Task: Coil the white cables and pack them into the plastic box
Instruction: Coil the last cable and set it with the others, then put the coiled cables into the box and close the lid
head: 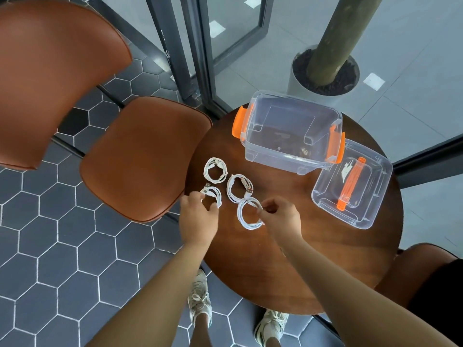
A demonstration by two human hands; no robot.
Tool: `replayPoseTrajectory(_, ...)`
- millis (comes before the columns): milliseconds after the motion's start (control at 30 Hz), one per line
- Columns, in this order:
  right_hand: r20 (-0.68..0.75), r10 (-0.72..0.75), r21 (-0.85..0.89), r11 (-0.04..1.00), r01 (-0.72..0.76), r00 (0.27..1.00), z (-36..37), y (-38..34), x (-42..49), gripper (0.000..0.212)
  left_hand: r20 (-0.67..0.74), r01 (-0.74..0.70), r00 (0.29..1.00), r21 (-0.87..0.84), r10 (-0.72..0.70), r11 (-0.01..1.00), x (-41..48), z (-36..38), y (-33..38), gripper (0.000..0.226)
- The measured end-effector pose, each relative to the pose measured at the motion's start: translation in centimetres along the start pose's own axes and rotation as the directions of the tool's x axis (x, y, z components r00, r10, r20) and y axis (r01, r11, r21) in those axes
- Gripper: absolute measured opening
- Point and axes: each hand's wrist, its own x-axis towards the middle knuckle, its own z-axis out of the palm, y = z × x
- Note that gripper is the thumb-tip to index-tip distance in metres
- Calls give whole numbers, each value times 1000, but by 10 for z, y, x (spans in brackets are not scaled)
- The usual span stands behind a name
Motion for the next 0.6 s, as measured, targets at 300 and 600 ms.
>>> replayPoseTrajectory(300, 9, -9, 44, 999, 8, 1000, 2, -3, 1, 9, 12, 88, 996, 161, -91, 983, 33, 3, -2, 27)
replayPoseTrajectory(600, 28, -19, 50, 999, 18, 999, 1, -9, 3, 9, 21, 130, 991, 95, -133, 987, 37, 4, -9, 9)
